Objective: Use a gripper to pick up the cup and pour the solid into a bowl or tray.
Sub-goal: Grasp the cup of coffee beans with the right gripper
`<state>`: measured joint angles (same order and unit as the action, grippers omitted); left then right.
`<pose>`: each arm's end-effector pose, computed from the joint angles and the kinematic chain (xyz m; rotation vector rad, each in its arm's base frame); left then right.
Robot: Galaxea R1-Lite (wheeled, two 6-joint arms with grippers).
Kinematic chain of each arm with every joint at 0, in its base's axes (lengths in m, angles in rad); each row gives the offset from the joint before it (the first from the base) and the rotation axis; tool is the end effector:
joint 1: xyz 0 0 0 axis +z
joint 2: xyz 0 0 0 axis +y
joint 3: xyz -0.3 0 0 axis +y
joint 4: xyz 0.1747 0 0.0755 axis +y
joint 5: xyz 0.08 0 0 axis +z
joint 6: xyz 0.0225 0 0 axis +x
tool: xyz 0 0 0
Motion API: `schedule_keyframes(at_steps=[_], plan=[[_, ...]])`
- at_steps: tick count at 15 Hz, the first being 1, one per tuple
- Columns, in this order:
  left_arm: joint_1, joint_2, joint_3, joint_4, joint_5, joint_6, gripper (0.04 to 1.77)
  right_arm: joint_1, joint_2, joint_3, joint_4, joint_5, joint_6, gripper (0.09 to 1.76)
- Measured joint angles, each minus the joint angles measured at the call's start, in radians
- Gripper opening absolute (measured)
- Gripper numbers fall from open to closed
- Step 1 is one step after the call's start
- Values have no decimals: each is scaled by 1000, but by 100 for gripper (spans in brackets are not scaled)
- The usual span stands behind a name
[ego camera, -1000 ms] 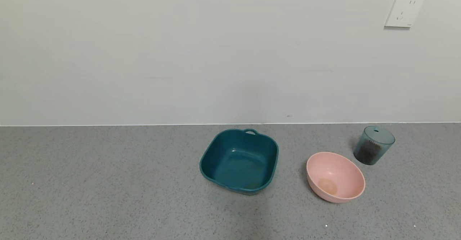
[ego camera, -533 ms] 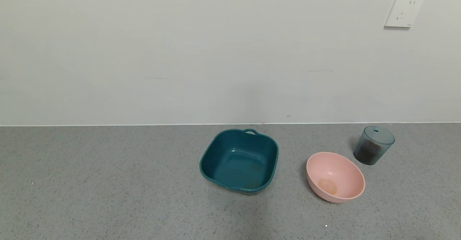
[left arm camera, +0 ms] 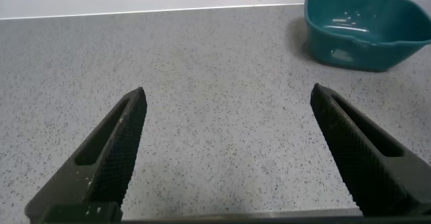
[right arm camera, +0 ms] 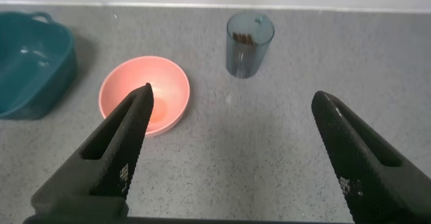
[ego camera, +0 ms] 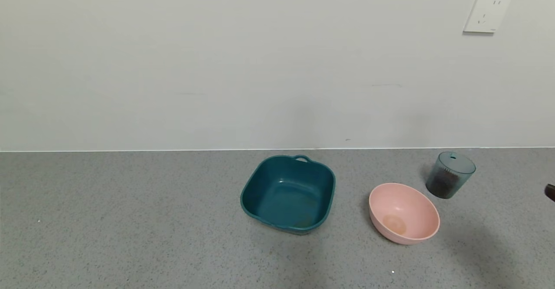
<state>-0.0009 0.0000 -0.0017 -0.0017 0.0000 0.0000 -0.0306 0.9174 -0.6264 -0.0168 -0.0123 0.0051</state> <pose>-0.0229 0.0000 0.0761 0.0000 -0.0034 -0.0009 0.1053 -0.0035 0.2327 0.0076 0.2741 -0.0433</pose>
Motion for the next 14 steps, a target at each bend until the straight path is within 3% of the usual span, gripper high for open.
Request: schedule_keyframes(at_steps=[3, 9, 14], plan=[[0, 0, 0, 0, 0, 0, 175, -31, 181, -6, -85, -1, 8, 171], [0, 0, 0, 0, 0, 0, 175, -58, 434, 90, -299, -1, 8, 171], [0, 0, 0, 0, 0, 0, 175, -74, 634, 189, -613, 1, 8, 171]])
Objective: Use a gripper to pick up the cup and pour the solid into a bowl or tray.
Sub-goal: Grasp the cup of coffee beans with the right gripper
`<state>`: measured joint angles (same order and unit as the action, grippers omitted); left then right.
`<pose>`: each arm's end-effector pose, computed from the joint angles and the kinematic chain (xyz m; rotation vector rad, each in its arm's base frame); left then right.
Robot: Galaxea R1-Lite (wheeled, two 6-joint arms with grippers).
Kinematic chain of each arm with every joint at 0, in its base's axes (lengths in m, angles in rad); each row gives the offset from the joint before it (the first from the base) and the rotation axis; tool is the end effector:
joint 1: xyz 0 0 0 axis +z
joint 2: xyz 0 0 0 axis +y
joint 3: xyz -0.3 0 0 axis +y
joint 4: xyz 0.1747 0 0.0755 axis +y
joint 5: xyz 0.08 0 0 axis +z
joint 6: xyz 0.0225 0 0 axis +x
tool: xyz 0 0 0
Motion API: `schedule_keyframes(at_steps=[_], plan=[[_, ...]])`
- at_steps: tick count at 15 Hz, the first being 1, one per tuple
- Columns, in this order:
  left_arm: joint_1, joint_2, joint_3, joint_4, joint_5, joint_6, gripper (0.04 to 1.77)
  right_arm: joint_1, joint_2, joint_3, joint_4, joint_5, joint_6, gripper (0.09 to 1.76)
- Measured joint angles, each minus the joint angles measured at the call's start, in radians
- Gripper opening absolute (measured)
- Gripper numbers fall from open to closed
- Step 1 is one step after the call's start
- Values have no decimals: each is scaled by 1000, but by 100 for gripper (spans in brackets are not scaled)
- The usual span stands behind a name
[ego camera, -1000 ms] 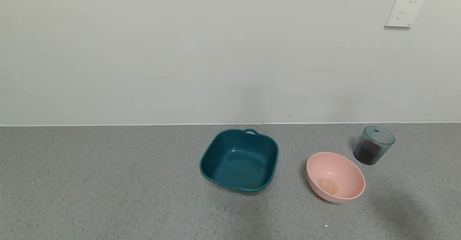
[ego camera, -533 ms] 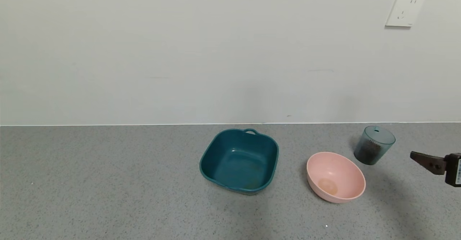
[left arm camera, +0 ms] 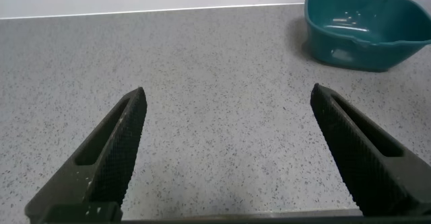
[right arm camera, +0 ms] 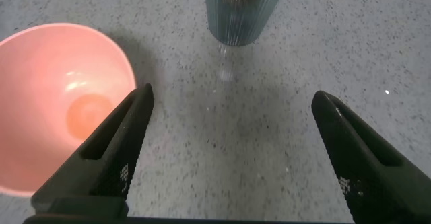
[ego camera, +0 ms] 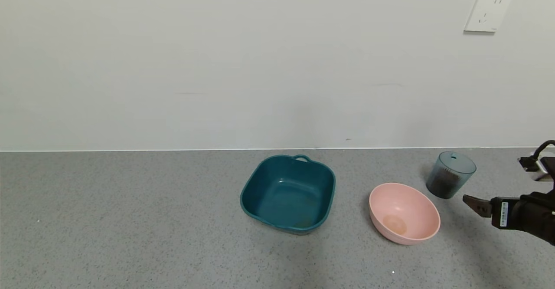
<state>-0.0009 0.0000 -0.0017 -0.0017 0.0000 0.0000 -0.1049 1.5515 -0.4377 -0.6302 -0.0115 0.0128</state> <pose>-0.0229 0.0000 0.0761 0.0000 -0.0034 -0.0009 0.2285 -0.0243 0.1288 0.0351 0.4826 -0.1172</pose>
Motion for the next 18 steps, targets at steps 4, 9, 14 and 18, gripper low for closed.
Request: schedule_keyframes(at_steps=[4, 9, 14, 18], plan=[[0, 0, 0, 0, 0, 0, 175, -19, 190, 47, -283, 5, 2, 171], [0, 0, 0, 0, 0, 0, 175, -38, 407, 59, -553, 8, 5, 171], [0, 0, 0, 0, 0, 0, 175, -46, 593, 53, -823, 9, 6, 171], [0, 0, 0, 0, 0, 0, 175, -48, 699, 20, -931, 11, 24, 171]])
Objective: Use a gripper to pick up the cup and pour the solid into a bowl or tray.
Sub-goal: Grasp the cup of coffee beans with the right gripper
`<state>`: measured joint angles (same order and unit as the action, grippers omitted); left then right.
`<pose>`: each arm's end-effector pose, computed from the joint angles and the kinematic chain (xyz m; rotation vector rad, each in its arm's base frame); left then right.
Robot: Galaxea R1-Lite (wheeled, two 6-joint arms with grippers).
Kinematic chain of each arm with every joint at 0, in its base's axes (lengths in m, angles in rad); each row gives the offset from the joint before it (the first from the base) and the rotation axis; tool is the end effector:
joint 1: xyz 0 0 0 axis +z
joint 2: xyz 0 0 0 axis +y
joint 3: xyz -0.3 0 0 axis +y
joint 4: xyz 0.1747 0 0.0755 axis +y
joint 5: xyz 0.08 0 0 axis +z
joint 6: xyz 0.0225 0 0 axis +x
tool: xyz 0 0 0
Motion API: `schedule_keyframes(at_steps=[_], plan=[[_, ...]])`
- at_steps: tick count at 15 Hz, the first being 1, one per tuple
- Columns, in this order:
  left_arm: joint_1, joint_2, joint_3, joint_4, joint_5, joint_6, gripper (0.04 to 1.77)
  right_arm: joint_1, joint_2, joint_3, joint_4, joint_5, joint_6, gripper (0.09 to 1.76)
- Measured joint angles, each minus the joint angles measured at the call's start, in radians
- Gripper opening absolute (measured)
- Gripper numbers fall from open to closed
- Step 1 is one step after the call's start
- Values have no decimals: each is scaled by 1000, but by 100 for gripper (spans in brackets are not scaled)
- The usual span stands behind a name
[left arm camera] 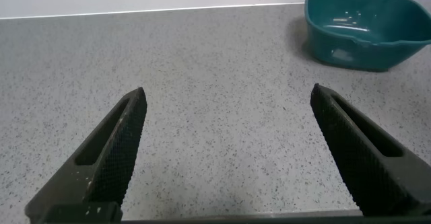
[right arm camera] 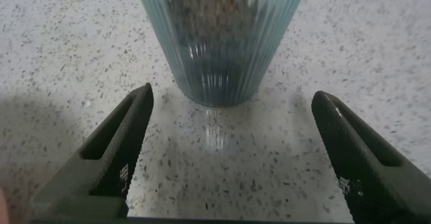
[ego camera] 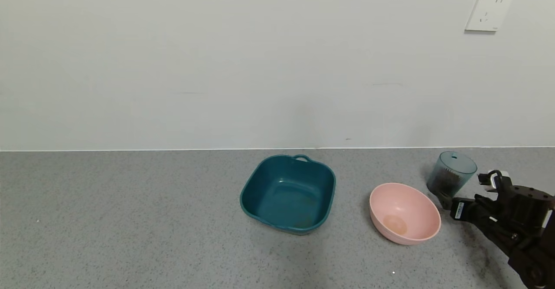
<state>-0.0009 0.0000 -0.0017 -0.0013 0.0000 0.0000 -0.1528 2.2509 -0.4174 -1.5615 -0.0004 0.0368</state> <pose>-0.0229 0.0000 0.0761 0.0000 -0.0030 -0.0009 0.3113 -0.0479 0.0174 0.0572 0.2687 -0.1572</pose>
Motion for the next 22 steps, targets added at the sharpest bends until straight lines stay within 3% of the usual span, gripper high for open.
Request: schedule_keyframes(at_steps=[14, 22], plan=[[0, 0, 0, -1, 0, 0, 175, 4, 98, -218, 0, -1, 13, 171], [0, 0, 0, 0, 0, 0, 175, 14, 122, -277, 29, -3, 13, 171]])
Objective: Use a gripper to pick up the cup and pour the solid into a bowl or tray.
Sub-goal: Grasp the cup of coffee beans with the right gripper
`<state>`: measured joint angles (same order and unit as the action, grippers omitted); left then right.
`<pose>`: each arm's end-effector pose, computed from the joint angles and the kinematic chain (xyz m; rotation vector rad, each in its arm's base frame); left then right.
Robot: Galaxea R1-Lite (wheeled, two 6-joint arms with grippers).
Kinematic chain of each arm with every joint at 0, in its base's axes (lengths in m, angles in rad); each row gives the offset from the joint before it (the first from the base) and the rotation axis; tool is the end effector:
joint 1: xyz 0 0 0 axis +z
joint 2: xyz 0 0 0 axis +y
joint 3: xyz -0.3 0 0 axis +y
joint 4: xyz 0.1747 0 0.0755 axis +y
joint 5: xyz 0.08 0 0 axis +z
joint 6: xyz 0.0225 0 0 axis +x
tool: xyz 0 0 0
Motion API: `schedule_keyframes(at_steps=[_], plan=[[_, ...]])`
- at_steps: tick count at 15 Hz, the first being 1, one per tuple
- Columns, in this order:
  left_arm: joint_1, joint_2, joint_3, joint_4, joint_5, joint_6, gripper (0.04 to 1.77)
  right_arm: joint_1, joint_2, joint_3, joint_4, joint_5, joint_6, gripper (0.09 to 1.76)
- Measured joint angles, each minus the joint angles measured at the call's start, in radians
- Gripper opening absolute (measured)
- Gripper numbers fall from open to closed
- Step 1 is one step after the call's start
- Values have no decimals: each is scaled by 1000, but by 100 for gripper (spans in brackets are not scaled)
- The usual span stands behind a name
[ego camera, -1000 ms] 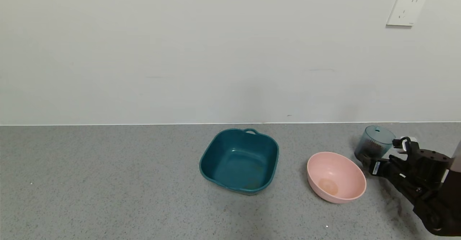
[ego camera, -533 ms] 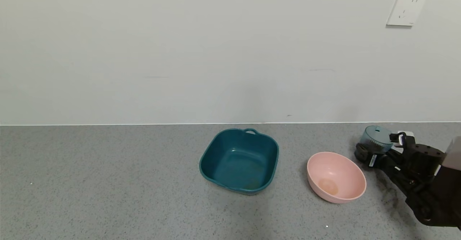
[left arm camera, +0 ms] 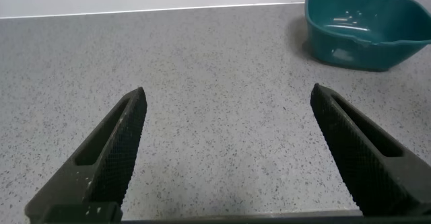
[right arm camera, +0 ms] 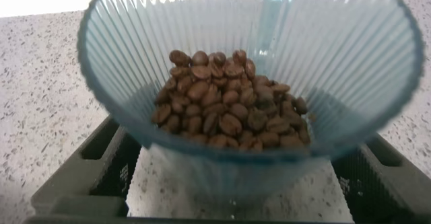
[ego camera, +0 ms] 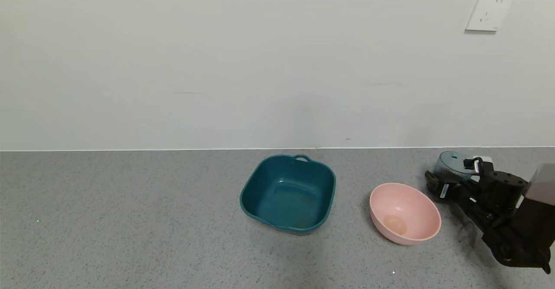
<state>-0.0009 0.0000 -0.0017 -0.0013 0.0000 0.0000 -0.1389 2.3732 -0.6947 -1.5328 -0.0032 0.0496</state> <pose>-0.0229 0.0000 0.0761 0.0000 -0.0030 -0.0009 0.3698 -0.0518 0.0118 0.0593 0.1419 -0.1454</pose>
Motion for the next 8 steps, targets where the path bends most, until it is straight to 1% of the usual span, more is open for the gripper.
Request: schedule_keyframes(at_steps=[8], plan=[[0, 0, 0, 0, 0, 0, 175, 1, 5, -18, 0, -1, -3, 171]])
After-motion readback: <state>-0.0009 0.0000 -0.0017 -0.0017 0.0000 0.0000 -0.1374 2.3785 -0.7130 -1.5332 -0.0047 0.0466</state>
